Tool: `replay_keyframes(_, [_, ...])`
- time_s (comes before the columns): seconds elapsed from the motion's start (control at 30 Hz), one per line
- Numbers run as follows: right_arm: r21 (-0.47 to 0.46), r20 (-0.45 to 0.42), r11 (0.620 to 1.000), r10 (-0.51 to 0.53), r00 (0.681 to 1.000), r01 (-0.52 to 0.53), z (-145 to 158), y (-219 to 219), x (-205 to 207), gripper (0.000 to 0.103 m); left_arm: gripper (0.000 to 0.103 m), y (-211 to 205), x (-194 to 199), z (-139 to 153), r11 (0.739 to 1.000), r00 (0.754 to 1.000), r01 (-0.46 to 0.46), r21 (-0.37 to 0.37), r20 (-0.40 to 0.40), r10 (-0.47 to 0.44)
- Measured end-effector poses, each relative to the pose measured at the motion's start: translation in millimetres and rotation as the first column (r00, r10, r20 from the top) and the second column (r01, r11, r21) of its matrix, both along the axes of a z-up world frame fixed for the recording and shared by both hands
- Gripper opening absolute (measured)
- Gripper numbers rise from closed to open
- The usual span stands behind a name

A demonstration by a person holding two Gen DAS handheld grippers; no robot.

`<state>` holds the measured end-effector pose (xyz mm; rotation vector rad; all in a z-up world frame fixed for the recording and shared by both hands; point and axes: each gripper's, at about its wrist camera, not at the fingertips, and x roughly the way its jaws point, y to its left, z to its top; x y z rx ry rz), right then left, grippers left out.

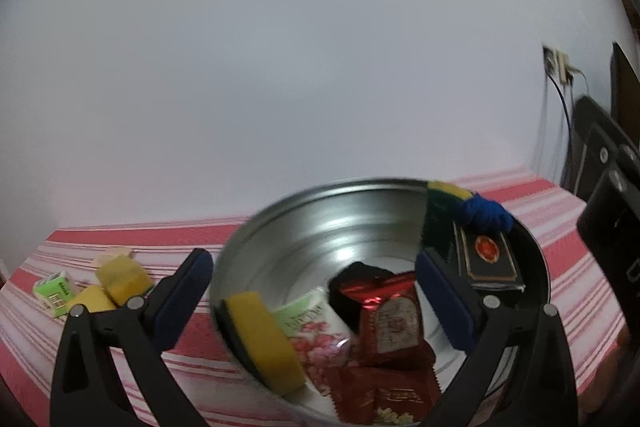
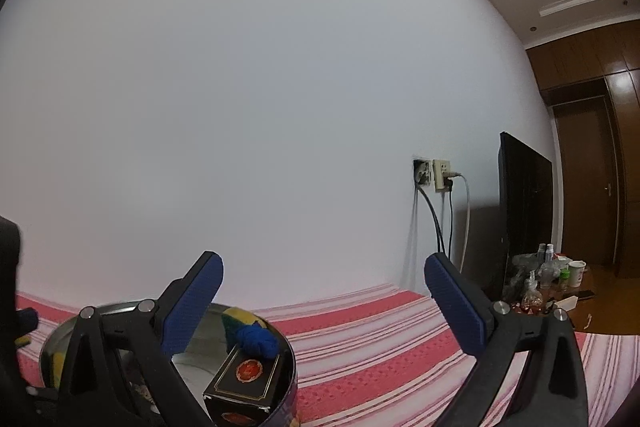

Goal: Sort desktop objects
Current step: 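Move both tools away from the bowl back toward the remaining items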

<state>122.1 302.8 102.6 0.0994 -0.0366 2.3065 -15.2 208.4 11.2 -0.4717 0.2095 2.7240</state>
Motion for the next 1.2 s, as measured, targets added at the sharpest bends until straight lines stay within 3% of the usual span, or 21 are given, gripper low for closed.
replay_keyframes(0.17, [0.063,-0.051,0.998,-0.005,0.999,0.008,0.3,-14.1,10.6,0.103,0.103,-16.1,16.2,5.4,0.997,0.996,-0.051,0.05,-0.064,0.055])
replay_keyframes(0.37, [0.117,-0.066,0.993,0.025,0.998,-0.017,0.2,-25.8,13.5,0.103,0.103,-28.6,18.9,5.8,0.993,0.997,-0.063,0.103,-0.033,0.067])
replay_keyframes(0.43, [0.112,-0.075,0.993,-0.033,0.997,0.041,1.2,-25.3,14.3,0.103,0.103,-29.1,20.6,6.2,0.991,0.996,-0.079,0.104,-0.038,0.083])
replay_keyframes(0.6, [0.062,-0.086,0.995,-0.069,0.994,0.075,3.7,-15.4,16.2,0.103,0.103,-30.4,19.5,5.3,0.992,0.998,-0.062,0.113,-0.023,0.065])
replay_keyframes(0.9, [0.147,-0.079,0.984,-0.089,0.993,0.1,2.7,-34.0,13.0,0.103,0.103,-34.6,25.5,3.4,0.994,1.0,0.0,0.11,0.001,0.0])
replay_keyframes(1.0, [0.119,-0.101,0.986,-0.103,0.99,0.114,4.0,-30.8,20.0,0.103,0.102,-42.8,28.0,4.8,0.992,0.998,-0.055,0.115,-0.02,0.058])
replay_keyframes(1.2, [0.042,-0.068,0.99,-0.131,0.989,0.134,4.5,-20.4,17.1,0.103,0.102,-63.4,17.4,3.7,0.986,0.992,-0.128,0.107,0.014,0.127])
